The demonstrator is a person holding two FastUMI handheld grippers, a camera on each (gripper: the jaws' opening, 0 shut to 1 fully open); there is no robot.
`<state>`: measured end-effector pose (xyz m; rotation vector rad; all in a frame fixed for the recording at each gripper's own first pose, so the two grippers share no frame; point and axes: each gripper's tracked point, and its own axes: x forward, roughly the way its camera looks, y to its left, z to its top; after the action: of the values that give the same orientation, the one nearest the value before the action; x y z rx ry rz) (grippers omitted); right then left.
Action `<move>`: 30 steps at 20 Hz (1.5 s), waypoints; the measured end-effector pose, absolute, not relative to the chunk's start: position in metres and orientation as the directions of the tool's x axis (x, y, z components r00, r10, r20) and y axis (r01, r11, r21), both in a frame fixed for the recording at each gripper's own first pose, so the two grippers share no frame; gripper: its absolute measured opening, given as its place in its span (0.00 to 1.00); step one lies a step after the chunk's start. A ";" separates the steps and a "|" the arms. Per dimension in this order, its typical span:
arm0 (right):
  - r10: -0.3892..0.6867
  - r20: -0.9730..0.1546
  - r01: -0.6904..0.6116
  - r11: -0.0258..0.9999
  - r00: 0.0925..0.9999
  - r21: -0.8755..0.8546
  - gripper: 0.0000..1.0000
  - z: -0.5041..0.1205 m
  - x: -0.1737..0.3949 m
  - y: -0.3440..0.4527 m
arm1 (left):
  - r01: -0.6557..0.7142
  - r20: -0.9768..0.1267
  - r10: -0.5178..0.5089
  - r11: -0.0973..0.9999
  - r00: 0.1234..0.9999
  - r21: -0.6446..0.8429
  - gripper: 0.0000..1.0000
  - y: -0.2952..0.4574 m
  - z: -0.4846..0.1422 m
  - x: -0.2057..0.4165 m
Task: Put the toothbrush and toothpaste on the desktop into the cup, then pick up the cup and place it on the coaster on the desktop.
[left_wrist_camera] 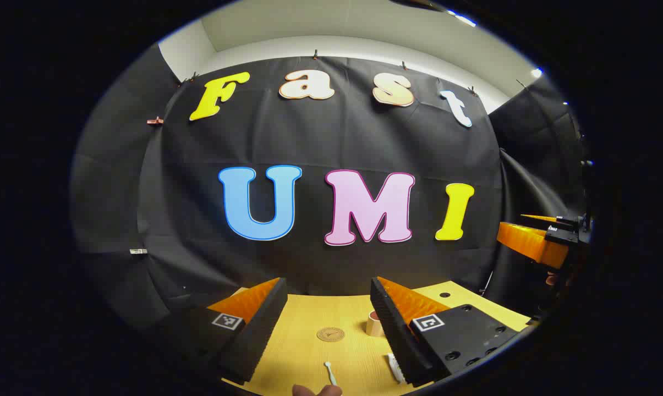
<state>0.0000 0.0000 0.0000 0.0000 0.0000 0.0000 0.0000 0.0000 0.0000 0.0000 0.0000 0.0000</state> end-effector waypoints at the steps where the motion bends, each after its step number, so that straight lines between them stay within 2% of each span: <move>1: 0.000 0.000 0.000 1.000 1.000 0.002 0.96 0.000 0.001 -0.001 | 0.001 0.000 -0.001 1.000 1.000 0.003 0.96 0.000 0.000 0.000; 19: 0.012 -0.042 -0.012 1.000 0.999 -0.001 0.94 -0.017 0.009 0.001 | -0.008 -0.037 0.008 1.000 0.999 0.002 0.96 0.003 -0.013 0.008; 22: 0.024 -0.125 -0.026 1.000 0.992 -0.015 0.96 -0.042 0.012 0.007 | -0.004 -0.082 0.004 1.000 0.997 -0.003 0.96 0.003 -0.027 0.012; 26: 0.085 -0.247 -0.076 0.996 0.965 0.048 0.97 -0.083 0.018 0.028 | -0.009 -0.158 0.006 1.000 0.987 -0.022 0.96 0.008 -0.055 0.016; 30: 0.130 -0.411 -0.111 0.991 0.902 0.070 0.97 -0.148 0.024 0.045 | -0.023 -0.183 0.017 0.999 0.983 -0.030 0.96 0.015 -0.074 0.020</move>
<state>0.0242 0.0446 -0.1481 0.0453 0.4276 0.1248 0.0201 0.0153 -0.0744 -0.0325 0.1833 0.0203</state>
